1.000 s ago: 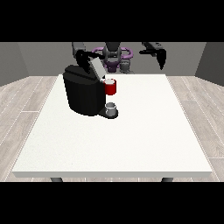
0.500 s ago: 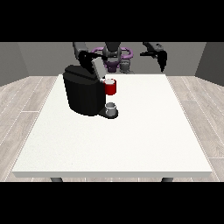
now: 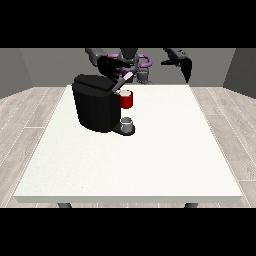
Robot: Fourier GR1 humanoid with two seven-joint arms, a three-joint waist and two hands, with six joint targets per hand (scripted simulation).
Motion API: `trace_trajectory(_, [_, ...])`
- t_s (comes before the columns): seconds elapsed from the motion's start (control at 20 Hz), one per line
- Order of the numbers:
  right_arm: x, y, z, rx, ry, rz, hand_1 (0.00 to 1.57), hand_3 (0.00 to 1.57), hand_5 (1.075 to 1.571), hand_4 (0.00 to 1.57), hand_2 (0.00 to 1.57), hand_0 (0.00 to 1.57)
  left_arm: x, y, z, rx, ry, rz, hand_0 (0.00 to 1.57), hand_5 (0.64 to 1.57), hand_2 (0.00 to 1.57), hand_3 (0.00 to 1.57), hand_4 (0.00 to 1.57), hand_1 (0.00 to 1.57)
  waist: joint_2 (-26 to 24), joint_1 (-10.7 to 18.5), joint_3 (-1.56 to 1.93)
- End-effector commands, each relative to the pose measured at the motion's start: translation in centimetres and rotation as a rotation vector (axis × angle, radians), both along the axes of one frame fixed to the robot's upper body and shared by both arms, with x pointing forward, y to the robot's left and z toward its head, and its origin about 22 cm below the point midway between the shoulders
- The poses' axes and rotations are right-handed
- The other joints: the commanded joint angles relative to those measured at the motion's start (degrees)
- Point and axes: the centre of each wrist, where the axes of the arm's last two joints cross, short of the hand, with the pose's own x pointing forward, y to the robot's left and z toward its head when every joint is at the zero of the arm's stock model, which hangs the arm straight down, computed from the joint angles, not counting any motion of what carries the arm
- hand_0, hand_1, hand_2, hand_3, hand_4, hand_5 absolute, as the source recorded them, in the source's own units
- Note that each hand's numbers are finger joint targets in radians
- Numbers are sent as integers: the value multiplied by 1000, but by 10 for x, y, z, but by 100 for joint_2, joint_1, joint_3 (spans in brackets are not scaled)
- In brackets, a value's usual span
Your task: Insert the coffee pod into the coffee machine and close the lid
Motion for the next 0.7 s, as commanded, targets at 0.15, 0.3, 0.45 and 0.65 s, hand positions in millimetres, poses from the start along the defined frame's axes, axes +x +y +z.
trace_trajectory(0.15, [8,30,21,-55,-102,12,0,0,1571,124,0,0,10,-1,7,0,-36,-8,0,1571,0,0,121,0,247,108,2])
trace_trajectory(0.3, [15,5,34,-60,-92,30,0,0,1571,142,0,0,9,11,14,-1,-31,-16,0,1571,0,0,167,0,169,101,2])
trace_trajectory(0.45, [6,11,9,-32,-53,42,0,0,1571,125,0,0,-10,10,-6,-4,17,-1,0,1571,0,0,0,0,-94,73,2])
trace_trajectory(0.65, [-10,50,-5,32,-70,140,0,0,1571,132,0,0,-4,-4,-8,-18,-3,5,0,1571,0,0,182,0,-291,-222,2])
